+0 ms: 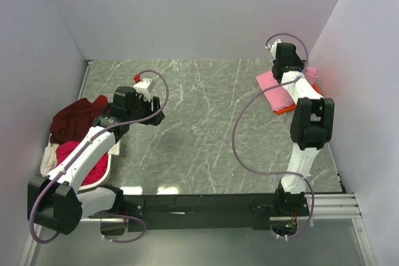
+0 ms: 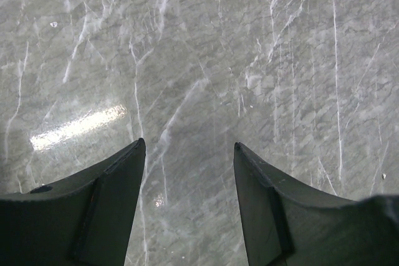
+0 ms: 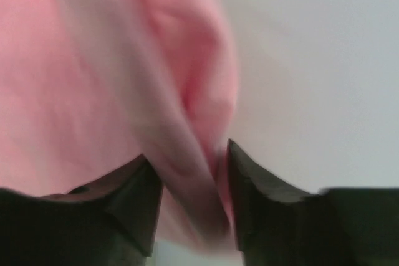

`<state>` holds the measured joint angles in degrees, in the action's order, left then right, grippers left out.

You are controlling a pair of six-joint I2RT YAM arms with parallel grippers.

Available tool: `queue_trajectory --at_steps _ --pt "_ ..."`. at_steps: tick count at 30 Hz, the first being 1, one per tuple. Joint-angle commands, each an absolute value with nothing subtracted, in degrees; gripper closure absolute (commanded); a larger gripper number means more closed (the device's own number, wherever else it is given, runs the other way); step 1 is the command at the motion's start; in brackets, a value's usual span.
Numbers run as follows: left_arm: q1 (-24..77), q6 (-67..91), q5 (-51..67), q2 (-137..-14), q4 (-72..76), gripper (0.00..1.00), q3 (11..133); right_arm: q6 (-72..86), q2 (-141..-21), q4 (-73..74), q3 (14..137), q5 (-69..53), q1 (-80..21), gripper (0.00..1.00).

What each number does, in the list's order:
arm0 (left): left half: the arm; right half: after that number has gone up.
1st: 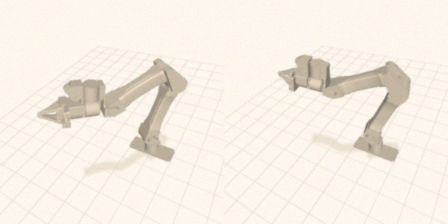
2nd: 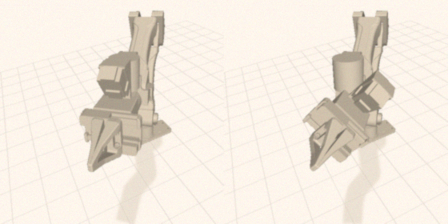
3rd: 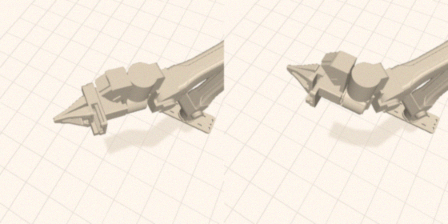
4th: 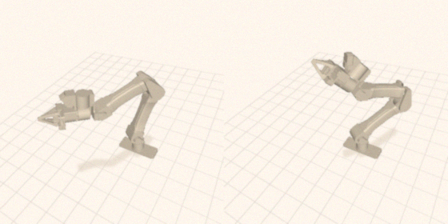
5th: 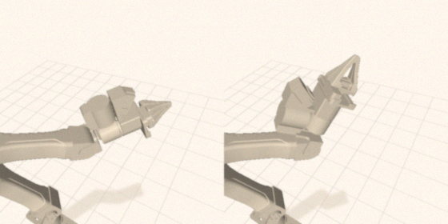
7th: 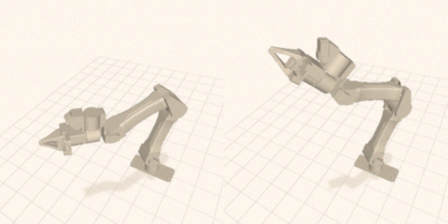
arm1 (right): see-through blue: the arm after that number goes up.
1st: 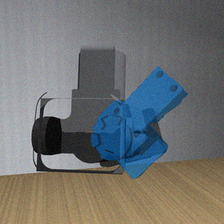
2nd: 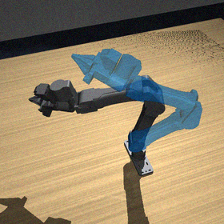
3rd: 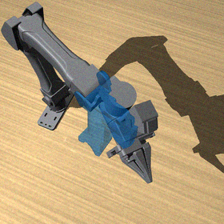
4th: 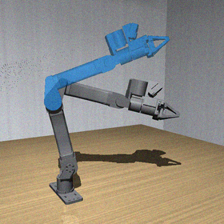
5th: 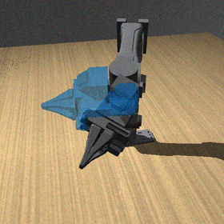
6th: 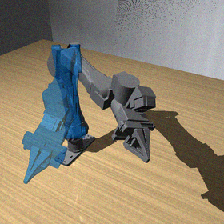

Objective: Fold and stack the t-shirts
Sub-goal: Neatly place the folded tshirt to the corner, then reset both grippers

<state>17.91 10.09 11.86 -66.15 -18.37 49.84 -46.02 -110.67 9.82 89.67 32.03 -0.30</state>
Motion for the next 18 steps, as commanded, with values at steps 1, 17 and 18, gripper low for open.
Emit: queue_trajectory --at_steps 1,17,18 --pt "17.8 9.0 13.0 -65.2 -17.2 0.36 49.6 -49.5 -116.7 2.5 94.0 38.6 3.1 0.42" --pt "15.6 10.2 7.9 -62.2 -16.1 0.29 49.4 -30.9 -101.8 24.5 94.5 7.6 3.6 0.21" --pt "15.1 11.1 7.3 -61.4 -15.3 0.21 49.0 -30.6 -100.1 25.0 93.2 3.5 3.6 0.20"
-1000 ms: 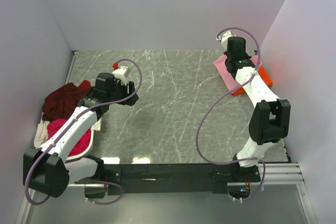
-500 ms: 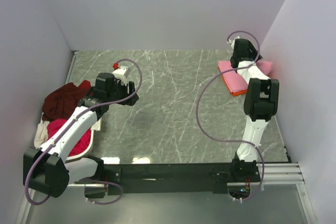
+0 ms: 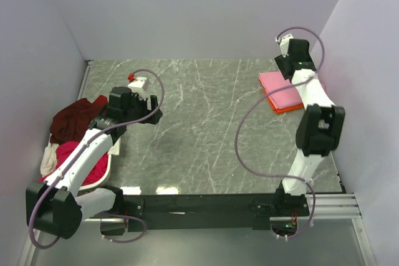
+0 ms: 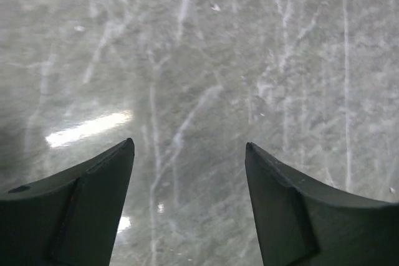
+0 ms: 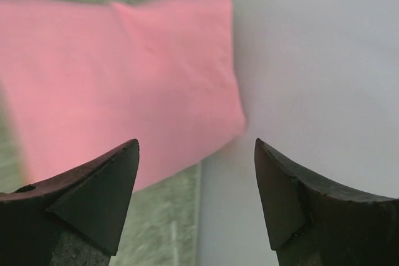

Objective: Fold and stack the t-shirts
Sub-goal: Reset both grippers

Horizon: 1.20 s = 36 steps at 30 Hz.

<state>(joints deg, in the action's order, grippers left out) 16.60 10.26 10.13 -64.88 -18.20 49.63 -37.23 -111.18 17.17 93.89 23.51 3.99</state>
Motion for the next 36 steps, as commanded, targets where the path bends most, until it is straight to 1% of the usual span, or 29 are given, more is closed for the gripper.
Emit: queue_trajectory --at_steps 1,2,3,6,10,12,13,14,15,19,22,23,27,36 --pt "14.1 11.5 6.5 -60.0 -14.9 0.17 48.7 -29.8 -98.5 25.7 91.0 0.2 3.6 0.19" --pt "13.5 12.1 5.4 -59.2 -14.2 0.13 48.3 -29.0 -95.6 25.4 89.6 -6.3 3.7 0.19" --pt "12.9 12.7 4.5 -58.3 -13.7 0.01 47.5 -28.0 -94.2 25.7 88.6 -9.4 3.6 0.19" --pt "10.8 15.6 1.9 -54.2 -11.2 0.00 45.7 -23.9 -88.1 23.9 83.5 -19.6 3.6 0.18" --pt "9.8 17.9 1.5 -49.4 -9.7 0.01 45.6 -18.1 -77.5 15.8 70.6 -22.8 3.6 0.14" --pt "9.8 17.6 1.9 -48.3 -9.9 0.01 45.9 -16.3 -71.7 10.4 66.4 -21.2 3.6 0.14" --pt "9.8 17.3 2.6 -47.6 -10.1 0.00 45.8 -12.8 -70.2 8.9 63.1 -16.7 3.7 0.04" --pt "9.8 17.0 2.7 -47.1 -10.8 0.01 45.9 -11.3 -67.8 7.7 61.8 -15.0 3.7 0.00" --pt "9.8 16.5 3.2 -46.3 -11.0 0.01 45.6 -9.2 -66.8 7.1 60.0 -13.6 4.0 0.00" --pt "9.8 16.5 4.6 -44.6 -12.6 0.01 44.7 -7.0 -64.3 11.3 58.6 -15.5 4.2 0.00" --pt "9.8 17.1 4.2 -42.9 -13.1 0.00 43.7 -0.7 -60.1 7.5 54.2 -11.4 4.4 0.00" --pt "9.8 17.3 4.1 -42.5 -13.1 0.00 43.3 1.4 -58.3 6.1 53.4 -7.6 4.3 0.00" --pt "9.8 17.9 4.0 -41.2 -13.6 0.00 42.5 7.9 -55.8 6.9 52.8 -0.1 4.3 0.00" --pt "9.8 18.9 5.4 -41.1 -14.1 0.01 43.1 9.4 -52.6 3.9 50.0 6.2 4.4 0.00"
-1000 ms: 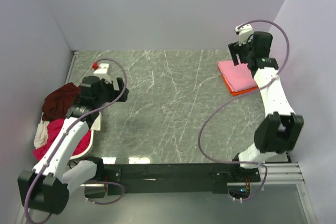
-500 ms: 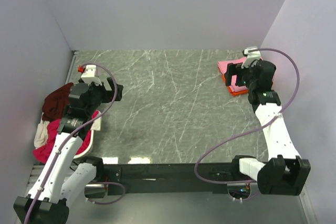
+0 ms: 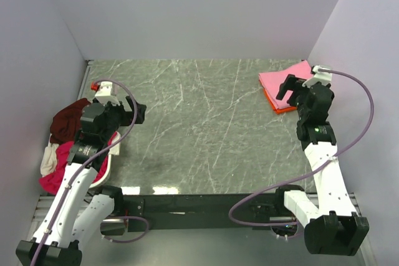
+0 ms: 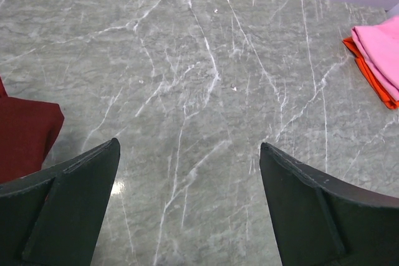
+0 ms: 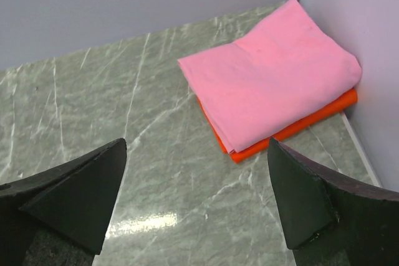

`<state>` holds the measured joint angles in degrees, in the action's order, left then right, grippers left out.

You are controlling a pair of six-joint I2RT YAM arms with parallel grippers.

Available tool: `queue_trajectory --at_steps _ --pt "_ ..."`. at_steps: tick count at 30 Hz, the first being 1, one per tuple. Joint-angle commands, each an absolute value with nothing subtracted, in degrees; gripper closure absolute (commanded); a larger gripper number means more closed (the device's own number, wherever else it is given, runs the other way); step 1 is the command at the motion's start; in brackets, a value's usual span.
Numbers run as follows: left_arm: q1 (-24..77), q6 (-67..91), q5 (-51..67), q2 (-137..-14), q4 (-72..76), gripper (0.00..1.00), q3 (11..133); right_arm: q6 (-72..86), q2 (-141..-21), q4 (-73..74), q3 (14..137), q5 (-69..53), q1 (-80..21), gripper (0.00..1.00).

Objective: Fold and stack the t-shirts
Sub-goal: Reset both grippers

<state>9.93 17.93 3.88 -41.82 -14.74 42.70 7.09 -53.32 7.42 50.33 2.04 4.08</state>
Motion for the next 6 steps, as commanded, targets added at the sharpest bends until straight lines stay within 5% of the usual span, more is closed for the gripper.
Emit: queue_trajectory --at_steps 1,6 --pt "9.8 18.9 5.5 -41.0 -14.3 0.01 43.2 9.5 -52.6 4.0 50.1 6.4 4.4 0.00" --pt "9.7 19.5 6.1 -41.3 -14.5 0.00 43.4 9.2 -52.4 4.0 49.7 5.6 4.4 0.00"
